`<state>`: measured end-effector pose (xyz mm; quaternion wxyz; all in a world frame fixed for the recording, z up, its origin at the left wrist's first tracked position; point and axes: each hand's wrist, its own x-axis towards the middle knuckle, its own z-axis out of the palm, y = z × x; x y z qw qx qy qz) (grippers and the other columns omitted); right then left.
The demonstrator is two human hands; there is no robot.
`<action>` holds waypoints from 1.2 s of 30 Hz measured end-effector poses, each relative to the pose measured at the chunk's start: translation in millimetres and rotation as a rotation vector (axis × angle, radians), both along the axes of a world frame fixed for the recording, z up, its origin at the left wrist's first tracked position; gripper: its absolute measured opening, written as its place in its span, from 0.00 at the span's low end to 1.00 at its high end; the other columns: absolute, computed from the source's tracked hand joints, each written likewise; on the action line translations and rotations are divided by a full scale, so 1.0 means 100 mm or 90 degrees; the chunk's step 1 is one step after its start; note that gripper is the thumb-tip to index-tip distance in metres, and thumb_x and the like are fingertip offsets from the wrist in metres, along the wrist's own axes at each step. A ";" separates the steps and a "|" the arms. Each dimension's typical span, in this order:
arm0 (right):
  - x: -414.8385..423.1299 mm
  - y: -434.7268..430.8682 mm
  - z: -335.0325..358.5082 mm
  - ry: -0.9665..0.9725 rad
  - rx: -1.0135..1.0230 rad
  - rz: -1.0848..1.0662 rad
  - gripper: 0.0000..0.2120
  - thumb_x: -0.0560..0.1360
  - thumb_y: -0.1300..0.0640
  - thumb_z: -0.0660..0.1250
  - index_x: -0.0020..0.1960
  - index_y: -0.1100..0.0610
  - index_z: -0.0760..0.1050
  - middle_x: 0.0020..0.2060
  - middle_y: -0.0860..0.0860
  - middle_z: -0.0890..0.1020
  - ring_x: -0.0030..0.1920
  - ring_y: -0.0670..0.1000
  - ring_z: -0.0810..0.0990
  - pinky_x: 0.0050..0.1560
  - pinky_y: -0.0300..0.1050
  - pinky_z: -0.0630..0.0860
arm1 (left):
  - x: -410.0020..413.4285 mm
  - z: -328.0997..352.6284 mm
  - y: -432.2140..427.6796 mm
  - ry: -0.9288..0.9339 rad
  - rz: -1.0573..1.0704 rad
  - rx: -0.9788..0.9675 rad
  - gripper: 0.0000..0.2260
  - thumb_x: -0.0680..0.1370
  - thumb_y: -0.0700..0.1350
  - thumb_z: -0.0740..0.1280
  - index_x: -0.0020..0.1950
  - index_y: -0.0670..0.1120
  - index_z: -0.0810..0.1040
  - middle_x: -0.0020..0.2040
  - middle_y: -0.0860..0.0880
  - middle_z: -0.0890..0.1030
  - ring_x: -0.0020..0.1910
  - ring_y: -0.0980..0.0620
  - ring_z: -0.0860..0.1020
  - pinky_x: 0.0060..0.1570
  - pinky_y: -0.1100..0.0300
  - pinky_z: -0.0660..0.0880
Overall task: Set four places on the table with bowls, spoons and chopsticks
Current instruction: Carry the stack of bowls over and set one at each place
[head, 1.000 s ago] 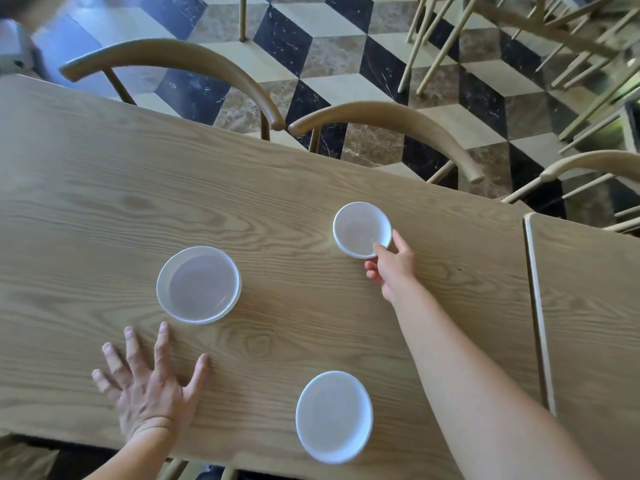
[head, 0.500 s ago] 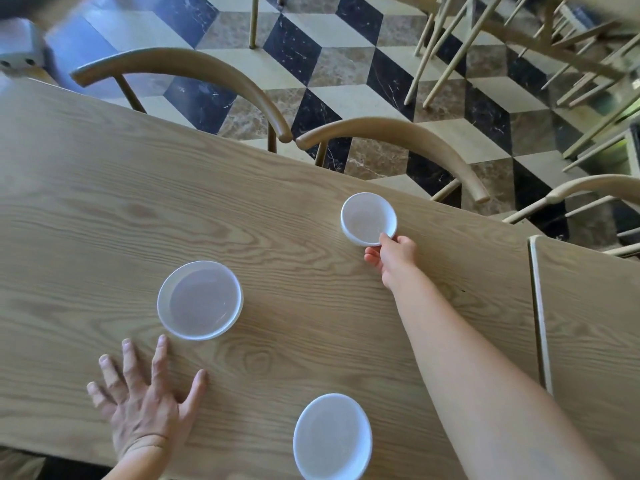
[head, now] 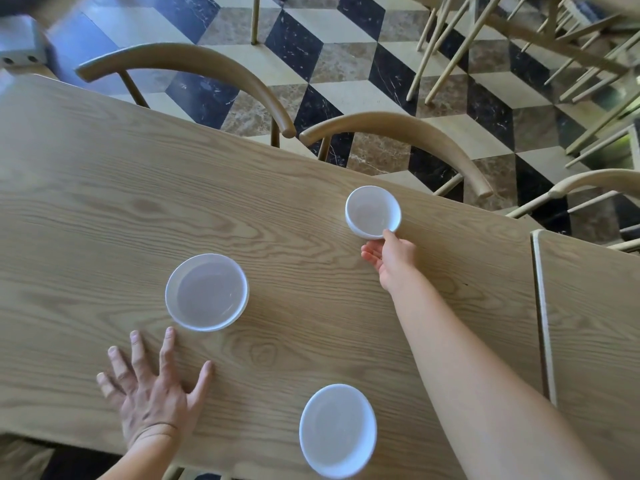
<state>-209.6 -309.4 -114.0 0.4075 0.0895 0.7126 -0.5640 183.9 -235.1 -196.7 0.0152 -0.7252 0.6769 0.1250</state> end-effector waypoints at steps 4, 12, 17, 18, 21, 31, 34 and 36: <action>0.40 0.04 0.10 -0.035 0.004 0.053 0.07 0.80 0.59 0.59 0.52 0.63 0.70 0.33 0.57 0.77 0.23 0.51 0.77 0.20 0.38 0.73 | 0.00 0.00 0.01 0.007 -0.004 -0.009 0.42 0.69 0.73 0.53 0.79 0.54 0.61 0.81 0.40 0.54 0.79 0.35 0.46 0.75 0.40 0.38; 1.65 0.05 0.25 0.055 0.129 0.608 0.32 0.70 0.34 0.66 0.64 0.54 0.66 0.45 0.53 0.79 0.22 0.50 0.80 0.18 0.37 0.70 | 0.00 0.00 0.00 -0.006 -0.004 -0.006 0.41 0.69 0.73 0.53 0.79 0.55 0.61 0.81 0.41 0.54 0.79 0.36 0.47 0.75 0.38 0.41; 1.98 0.09 0.22 0.225 0.181 0.699 0.20 0.72 0.39 0.66 0.53 0.53 0.68 0.38 0.49 0.76 0.20 0.50 0.80 0.16 0.37 0.69 | 0.01 -0.02 -0.01 -0.008 -0.005 -0.011 0.41 0.69 0.73 0.53 0.78 0.55 0.61 0.81 0.41 0.54 0.79 0.36 0.47 0.75 0.38 0.41; 1.98 0.10 0.21 0.252 0.184 0.702 0.15 0.73 0.44 0.65 0.50 0.53 0.67 0.39 0.51 0.78 0.21 0.51 0.80 0.15 0.36 0.67 | 0.01 -0.02 -0.01 -0.012 -0.005 -0.007 0.41 0.69 0.73 0.53 0.79 0.55 0.61 0.81 0.41 0.54 0.80 0.36 0.46 0.75 0.38 0.41; 1.97 0.08 0.22 0.292 0.186 0.693 0.03 0.75 0.56 0.60 0.47 0.56 0.69 0.45 0.59 0.81 0.21 0.52 0.80 0.14 0.33 0.64 | 0.02 -0.01 -0.02 -0.013 -0.005 0.004 0.41 0.69 0.74 0.52 0.79 0.57 0.59 0.81 0.42 0.52 0.80 0.37 0.44 0.76 0.38 0.40; 2.12 -0.01 0.36 0.395 0.230 0.729 0.06 0.76 0.64 0.61 0.53 0.61 0.68 0.51 0.62 0.78 0.45 0.65 0.83 0.40 0.55 0.83 | 0.03 -0.02 -0.01 -0.007 -0.011 -0.009 0.41 0.69 0.73 0.54 0.79 0.56 0.61 0.81 0.41 0.54 0.79 0.36 0.46 0.76 0.36 0.42; 2.16 0.00 0.41 0.413 0.216 0.709 0.06 0.75 0.65 0.60 0.51 0.60 0.67 0.51 0.63 0.79 0.47 0.65 0.82 0.43 0.55 0.81 | 0.02 -0.01 -0.02 0.001 -0.013 -0.008 0.41 0.69 0.72 0.54 0.79 0.55 0.62 0.81 0.40 0.55 0.79 0.35 0.46 0.75 0.36 0.42; 2.18 0.02 0.43 0.428 0.193 0.693 0.07 0.74 0.65 0.61 0.49 0.57 0.66 0.49 0.62 0.80 0.47 0.64 0.81 0.39 0.50 0.76 | 0.02 -0.01 -0.02 0.004 -0.014 -0.004 0.41 0.69 0.72 0.54 0.79 0.55 0.62 0.81 0.40 0.54 0.79 0.34 0.46 0.75 0.35 0.42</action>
